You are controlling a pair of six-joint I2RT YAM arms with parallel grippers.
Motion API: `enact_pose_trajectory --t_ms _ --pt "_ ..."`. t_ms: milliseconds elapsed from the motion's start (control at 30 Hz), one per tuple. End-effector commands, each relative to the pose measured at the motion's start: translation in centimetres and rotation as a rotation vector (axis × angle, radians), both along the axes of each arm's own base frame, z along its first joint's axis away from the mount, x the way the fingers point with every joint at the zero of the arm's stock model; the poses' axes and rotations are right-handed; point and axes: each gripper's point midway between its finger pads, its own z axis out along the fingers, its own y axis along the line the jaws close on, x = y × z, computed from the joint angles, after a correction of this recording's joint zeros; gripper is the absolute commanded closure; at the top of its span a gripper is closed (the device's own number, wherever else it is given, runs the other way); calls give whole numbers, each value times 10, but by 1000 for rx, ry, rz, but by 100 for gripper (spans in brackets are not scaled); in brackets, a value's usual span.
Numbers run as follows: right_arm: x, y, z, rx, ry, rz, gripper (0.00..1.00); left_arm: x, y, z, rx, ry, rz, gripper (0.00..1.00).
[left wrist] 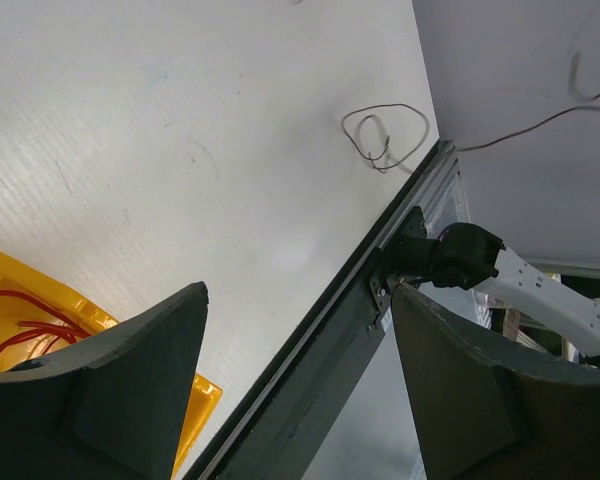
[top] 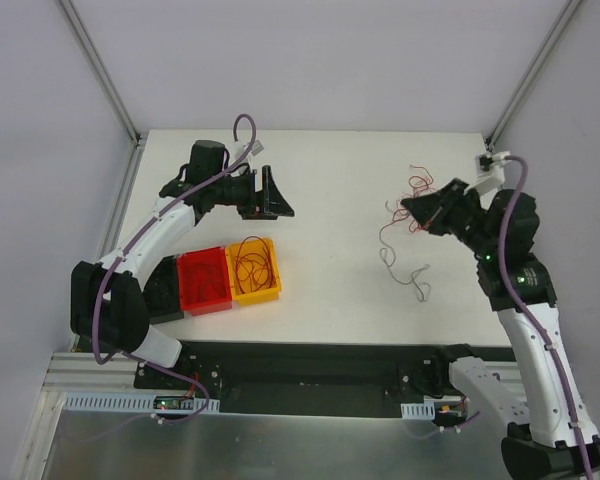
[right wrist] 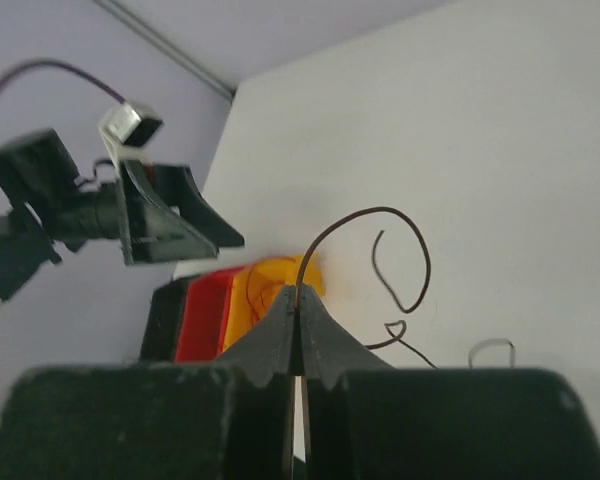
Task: Untangle the cables
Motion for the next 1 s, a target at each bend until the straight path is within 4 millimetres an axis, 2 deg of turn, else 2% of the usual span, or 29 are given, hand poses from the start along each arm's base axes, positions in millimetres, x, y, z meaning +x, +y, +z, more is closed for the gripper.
enact_pose_trajectory --t_ms 0,200,333,467,567,633,733,867,967 --pt "-15 21 -44 -36 31 66 99 -6 -3 16 -28 -77 -24 26" --pt "-14 60 -132 -43 282 167 99 -4 -2 14 -15 -97 -9 25" --pt "-16 80 -185 -60 373 177 97 -6 -6 8 -24 -59 -25 25" --pt "-19 86 -234 -86 497 173 92 -10 -15 -1 -20 -35 -57 23" --pt "-20 82 -257 -116 520 161 85 -18 -27 -6 -14 -28 -100 21" --pt "-19 78 -263 -157 524 151 71 -27 -38 -14 25 -54 -127 20" --pt "-16 74 -261 -221 542 158 53 -38 -50 -21 72 -95 -175 19" --pt "-8 65 -255 -274 513 113 35 -46 -58 -27 104 -108 -211 19" --pt "-3 52 -248 -298 460 57 27 -48 -60 -30 143 -152 -219 18"
